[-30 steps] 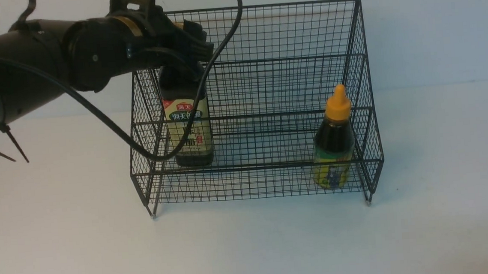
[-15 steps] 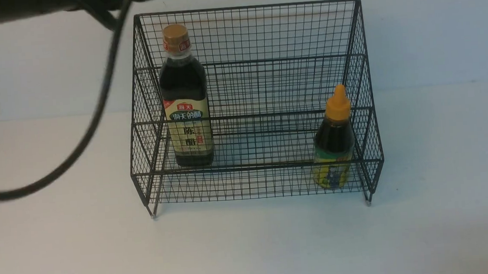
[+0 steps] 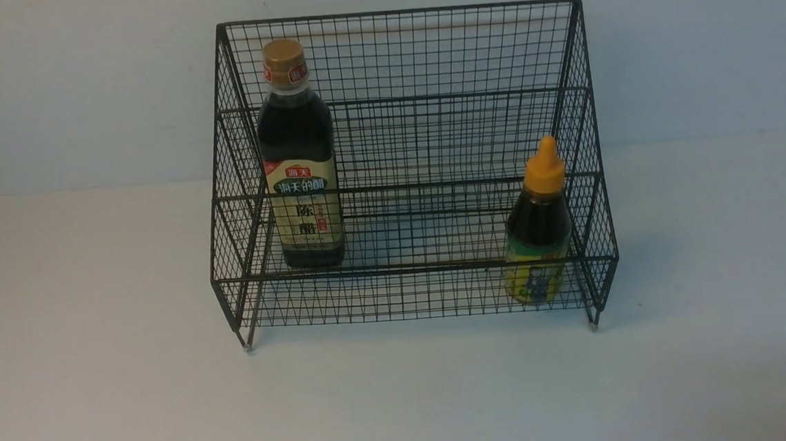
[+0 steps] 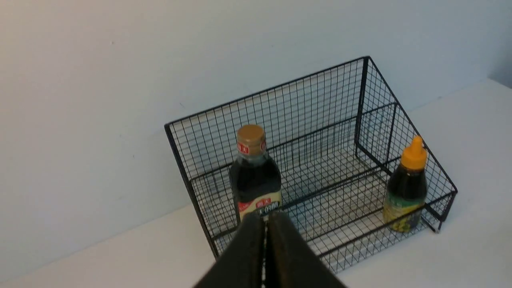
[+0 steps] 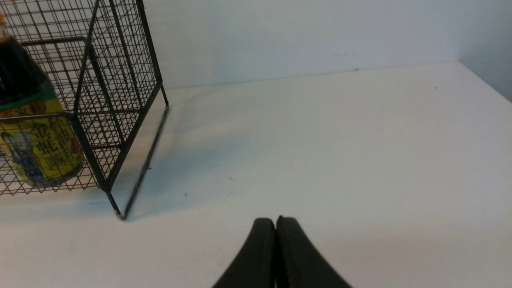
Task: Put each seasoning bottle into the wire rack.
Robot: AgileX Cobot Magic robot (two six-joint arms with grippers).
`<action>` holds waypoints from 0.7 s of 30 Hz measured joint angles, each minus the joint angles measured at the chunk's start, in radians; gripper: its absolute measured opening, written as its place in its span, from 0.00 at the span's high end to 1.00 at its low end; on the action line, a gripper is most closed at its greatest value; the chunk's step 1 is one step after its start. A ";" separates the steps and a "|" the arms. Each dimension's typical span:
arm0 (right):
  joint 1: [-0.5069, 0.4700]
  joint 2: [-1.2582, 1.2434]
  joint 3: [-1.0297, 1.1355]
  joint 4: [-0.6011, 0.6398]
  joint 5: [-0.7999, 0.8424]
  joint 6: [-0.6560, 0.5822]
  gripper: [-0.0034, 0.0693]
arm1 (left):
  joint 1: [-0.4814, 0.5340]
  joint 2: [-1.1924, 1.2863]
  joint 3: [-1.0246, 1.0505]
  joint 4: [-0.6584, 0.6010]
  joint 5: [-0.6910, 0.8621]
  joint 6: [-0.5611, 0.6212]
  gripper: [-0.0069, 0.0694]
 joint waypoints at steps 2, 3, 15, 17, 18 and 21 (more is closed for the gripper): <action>0.000 0.000 0.000 0.000 0.000 0.000 0.97 | 0.000 -0.025 0.000 0.000 0.042 0.000 0.92; 0.000 0.000 0.000 0.000 0.000 0.000 0.97 | 0.000 -0.040 0.000 0.001 0.059 0.003 0.92; 0.000 0.000 0.000 0.000 0.000 0.000 0.97 | 0.000 -0.126 0.010 0.030 0.109 0.004 0.92; 0.000 0.000 0.000 0.000 0.000 0.001 0.97 | 0.005 -0.172 0.071 0.039 0.062 0.003 0.92; 0.000 0.000 0.000 0.000 0.000 0.002 0.97 | 0.014 -0.202 0.125 0.042 0.019 0.003 0.92; 0.000 0.000 0.000 0.000 0.000 0.002 0.97 | 0.077 -0.344 0.365 0.047 -0.169 0.003 0.92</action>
